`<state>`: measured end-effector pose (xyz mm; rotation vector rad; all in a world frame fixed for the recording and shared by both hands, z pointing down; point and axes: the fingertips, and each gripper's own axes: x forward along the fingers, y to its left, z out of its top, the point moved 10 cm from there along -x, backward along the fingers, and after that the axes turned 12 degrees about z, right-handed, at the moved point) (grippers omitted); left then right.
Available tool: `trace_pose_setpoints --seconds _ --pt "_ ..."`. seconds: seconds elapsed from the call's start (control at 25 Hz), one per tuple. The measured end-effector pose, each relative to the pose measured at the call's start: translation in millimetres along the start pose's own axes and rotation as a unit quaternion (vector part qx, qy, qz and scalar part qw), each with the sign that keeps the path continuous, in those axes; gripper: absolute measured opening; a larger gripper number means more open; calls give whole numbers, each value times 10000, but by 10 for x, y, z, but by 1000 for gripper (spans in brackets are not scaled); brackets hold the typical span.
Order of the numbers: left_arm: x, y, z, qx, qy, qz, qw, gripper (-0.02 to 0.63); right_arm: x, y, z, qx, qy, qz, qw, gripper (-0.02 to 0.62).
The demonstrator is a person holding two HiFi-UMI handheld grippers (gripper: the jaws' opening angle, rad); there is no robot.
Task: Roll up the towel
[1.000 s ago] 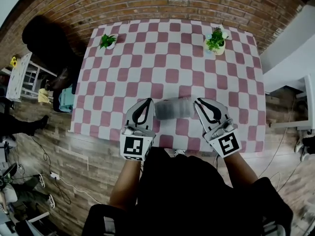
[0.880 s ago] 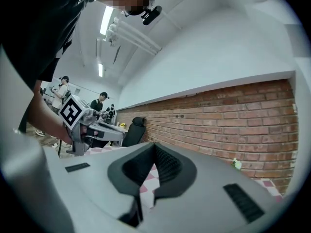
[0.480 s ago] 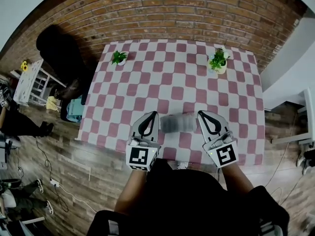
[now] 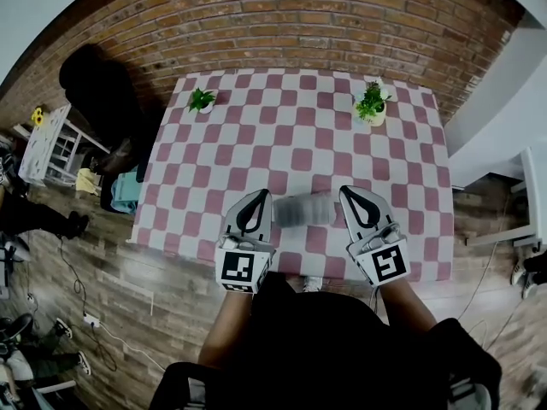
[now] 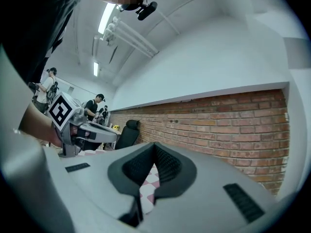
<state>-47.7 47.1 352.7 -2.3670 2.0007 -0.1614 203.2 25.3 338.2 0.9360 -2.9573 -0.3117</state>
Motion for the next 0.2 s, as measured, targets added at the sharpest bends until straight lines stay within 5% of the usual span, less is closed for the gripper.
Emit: trace_pose_setpoints --seconds 0.2 --pt "-9 13 5 76 29 -21 10000 -6 -5 12 31 -29 37 -39 10000 -2"
